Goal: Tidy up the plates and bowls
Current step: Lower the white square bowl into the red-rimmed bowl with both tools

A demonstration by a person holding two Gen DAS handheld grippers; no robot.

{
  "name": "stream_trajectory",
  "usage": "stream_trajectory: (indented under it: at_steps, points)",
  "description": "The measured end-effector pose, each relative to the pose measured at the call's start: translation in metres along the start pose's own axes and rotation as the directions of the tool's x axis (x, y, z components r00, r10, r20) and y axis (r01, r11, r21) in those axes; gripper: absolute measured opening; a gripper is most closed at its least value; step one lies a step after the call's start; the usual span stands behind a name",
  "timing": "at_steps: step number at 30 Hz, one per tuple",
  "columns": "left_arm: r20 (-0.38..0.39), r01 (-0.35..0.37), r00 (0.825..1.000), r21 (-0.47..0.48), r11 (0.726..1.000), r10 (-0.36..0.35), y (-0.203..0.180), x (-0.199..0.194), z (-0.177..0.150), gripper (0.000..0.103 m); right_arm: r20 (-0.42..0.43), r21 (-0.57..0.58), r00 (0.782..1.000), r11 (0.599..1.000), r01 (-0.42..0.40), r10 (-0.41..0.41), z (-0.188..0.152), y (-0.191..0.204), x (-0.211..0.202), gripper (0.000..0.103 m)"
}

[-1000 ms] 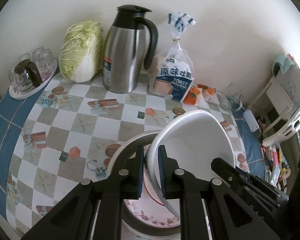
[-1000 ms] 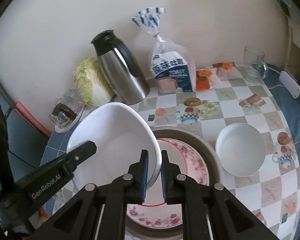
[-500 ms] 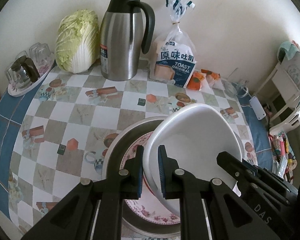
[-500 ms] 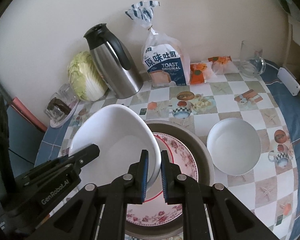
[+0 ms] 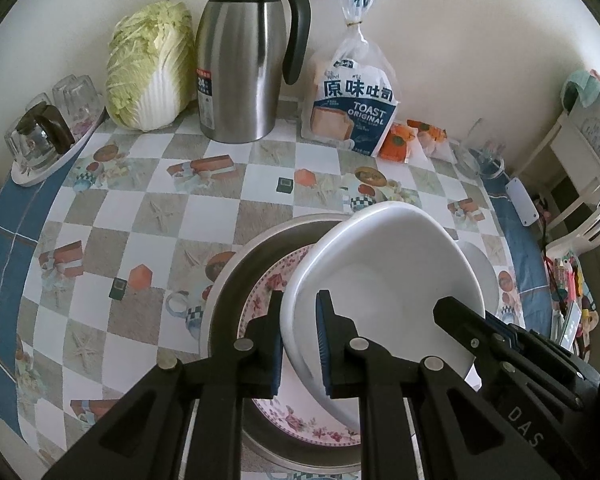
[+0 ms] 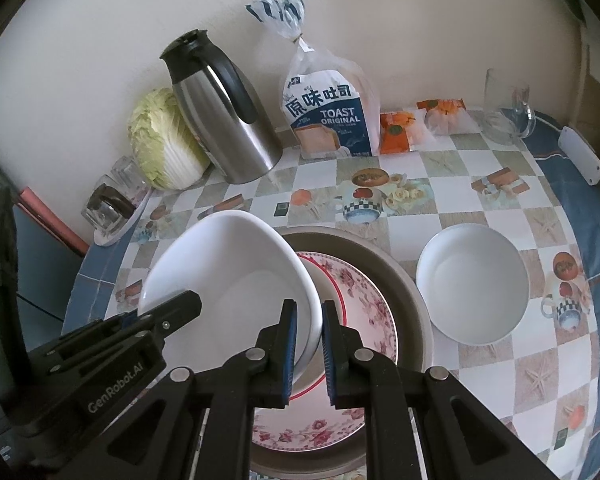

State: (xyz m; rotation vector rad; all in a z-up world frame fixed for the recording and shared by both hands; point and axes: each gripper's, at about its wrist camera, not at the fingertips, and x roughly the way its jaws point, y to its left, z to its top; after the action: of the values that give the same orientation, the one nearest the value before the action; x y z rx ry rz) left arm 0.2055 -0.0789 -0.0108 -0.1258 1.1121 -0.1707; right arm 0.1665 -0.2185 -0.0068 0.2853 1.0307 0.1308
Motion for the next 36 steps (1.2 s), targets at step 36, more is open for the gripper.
stream_trajectory:
  at_steps: [36]
  points:
    - [-0.041,-0.03,0.999,0.024,0.999,0.03,0.003,0.012,-0.001,0.014,-0.045,-0.009,0.999,1.0,0.025,-0.025,-0.003,0.001,0.019,0.015]
